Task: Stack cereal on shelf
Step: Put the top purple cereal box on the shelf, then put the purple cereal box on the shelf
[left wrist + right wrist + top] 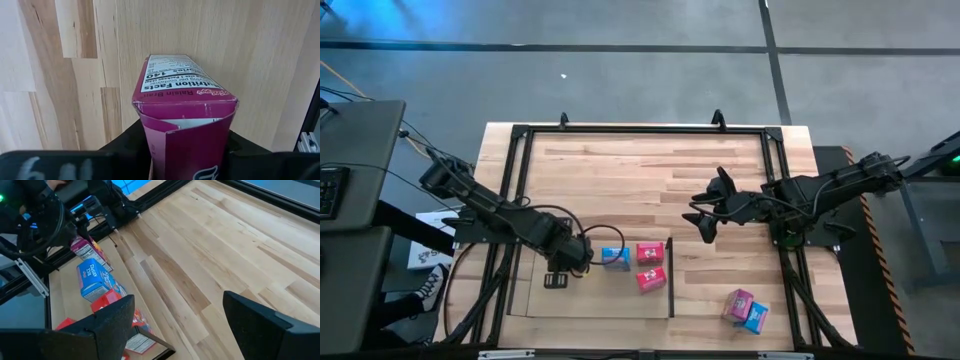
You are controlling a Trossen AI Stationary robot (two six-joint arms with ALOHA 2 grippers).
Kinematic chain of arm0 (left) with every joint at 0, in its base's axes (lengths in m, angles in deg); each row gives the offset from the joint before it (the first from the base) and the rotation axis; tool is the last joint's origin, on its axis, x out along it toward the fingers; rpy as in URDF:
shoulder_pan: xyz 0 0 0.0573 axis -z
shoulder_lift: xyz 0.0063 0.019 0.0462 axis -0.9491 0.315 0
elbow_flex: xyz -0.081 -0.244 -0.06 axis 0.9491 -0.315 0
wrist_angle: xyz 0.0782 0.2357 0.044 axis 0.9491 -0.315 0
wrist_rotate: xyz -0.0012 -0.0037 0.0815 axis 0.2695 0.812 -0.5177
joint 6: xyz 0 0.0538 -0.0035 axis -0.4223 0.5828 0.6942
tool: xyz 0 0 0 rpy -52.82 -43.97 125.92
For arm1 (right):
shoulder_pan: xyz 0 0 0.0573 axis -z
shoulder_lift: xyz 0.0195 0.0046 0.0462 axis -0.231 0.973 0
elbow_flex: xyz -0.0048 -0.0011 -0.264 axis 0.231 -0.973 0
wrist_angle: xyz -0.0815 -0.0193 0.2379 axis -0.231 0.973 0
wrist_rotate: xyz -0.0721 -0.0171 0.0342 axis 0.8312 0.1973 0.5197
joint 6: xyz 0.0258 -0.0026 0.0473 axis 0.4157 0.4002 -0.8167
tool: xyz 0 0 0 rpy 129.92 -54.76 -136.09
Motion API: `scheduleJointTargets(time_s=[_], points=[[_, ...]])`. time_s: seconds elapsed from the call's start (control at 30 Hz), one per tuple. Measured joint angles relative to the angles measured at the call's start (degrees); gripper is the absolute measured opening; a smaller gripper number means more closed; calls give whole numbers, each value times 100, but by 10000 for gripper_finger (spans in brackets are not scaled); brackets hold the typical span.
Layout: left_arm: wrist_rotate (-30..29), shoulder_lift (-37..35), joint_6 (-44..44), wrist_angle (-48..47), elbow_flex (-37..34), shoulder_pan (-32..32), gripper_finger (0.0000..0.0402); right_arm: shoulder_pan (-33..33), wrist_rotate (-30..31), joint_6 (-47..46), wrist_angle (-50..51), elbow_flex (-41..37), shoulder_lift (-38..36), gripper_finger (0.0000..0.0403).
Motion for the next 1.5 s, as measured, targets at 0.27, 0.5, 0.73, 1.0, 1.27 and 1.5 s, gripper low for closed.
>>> scheduleJointTargets(time_s=[0.27, 0.5, 0.73, 1.0, 1.27, 1.5], points=[[15, 18, 116, -7, 70, 2, 169, -2, -7, 89, 31, 0, 0, 299], [30, 10, 315, -48, 557, 2, 220, -2, -20, 106, 31, 0, 0, 299], [166, 8, 457, -120, 946, 2, 231, -1, -17, 107, 31, 0, 0, 299], [-9, -14, 829, -617, 1657, -83, 230, -2, -13, 206, 28, 0, 0, 299], [-79, -414, 1191, -631, 1836, -294, 230, -2, -2, 198, 26, 0, 0, 299], [-796, -1544, 931, 604, 1603, -337, 230, -2, -4, 188, 24, 0, 0, 299]])
